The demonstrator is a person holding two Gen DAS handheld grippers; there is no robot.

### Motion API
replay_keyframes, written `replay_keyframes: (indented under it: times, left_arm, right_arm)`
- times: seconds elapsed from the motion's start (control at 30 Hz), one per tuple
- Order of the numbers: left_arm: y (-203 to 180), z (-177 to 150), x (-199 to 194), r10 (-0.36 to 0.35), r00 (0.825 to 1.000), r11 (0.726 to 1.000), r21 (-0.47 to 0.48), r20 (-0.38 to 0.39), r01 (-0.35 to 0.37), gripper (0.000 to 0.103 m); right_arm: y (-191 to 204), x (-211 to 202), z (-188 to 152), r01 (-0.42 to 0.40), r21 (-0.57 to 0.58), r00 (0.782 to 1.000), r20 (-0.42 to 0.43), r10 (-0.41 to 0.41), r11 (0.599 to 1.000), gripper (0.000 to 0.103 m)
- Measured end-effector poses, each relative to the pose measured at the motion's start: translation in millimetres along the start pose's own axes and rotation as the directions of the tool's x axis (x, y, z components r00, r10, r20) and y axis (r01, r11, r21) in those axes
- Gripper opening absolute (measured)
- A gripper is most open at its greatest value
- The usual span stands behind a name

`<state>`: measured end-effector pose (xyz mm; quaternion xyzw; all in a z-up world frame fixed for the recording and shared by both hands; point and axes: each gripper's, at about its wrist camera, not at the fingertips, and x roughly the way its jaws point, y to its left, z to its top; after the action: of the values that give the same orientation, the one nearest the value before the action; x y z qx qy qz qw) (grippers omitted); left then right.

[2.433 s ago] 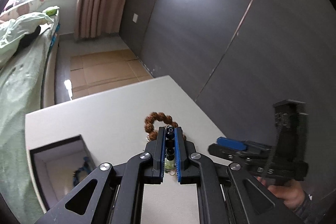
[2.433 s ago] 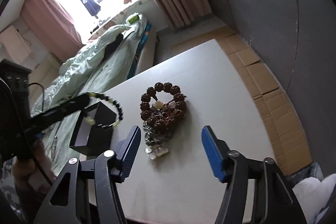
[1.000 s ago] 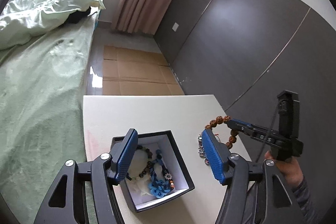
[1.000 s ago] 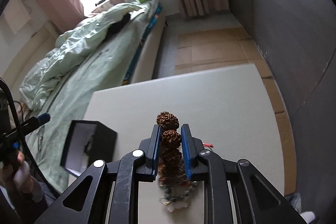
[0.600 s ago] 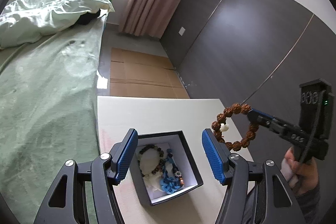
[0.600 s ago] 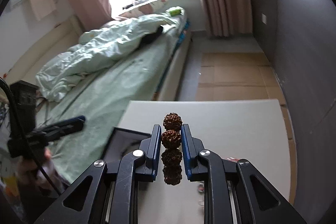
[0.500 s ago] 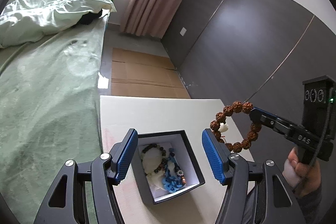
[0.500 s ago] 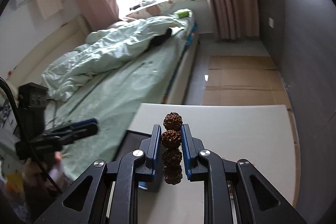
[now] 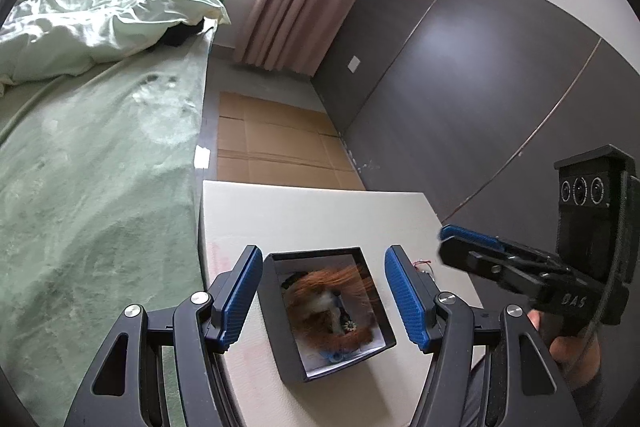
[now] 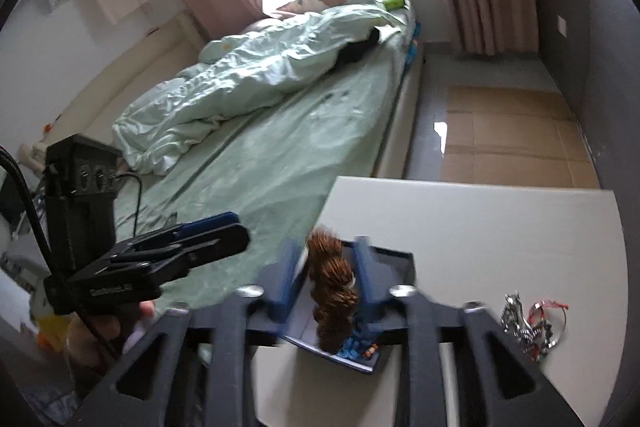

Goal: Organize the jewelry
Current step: 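Carry the brown bead bracelet into the black box and open the right tool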

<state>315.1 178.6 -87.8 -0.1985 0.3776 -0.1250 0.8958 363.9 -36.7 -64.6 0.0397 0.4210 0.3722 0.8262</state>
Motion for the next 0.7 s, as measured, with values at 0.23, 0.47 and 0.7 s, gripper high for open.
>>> replay_keyframes:
  times: [0.23, 0.47, 0.7]
  left_arm:
    - [-19.1, 1.9, 10.4, -0.018, 1.000, 0.999, 0.028, -0.016, 0.018, 0.065]
    - [-51.6, -1.6, 27.2, -0.036, 0.998, 0.995, 0.090, -0.045, 0.040, 0.065]
    - [-83.2, -11.9, 46.3, -0.055, 0.995, 0.986, 0.153, -0.088, 0.068, 0.065]
  right_arm:
    - [-30.5, -30.9, -8.4, 0.074, 0.060, 0.996, 0.045, -0.077, 0.995, 0.064]
    - [-62.6, -65.1, -27.8, 0.122, 0.122, 0.989, 0.071, -0.131, 0.985, 0.064]
    - [-97.4, -85.4, -56.8, 0.156, 0.196, 0.982, 0.074, -0.173, 0.968, 0.064]
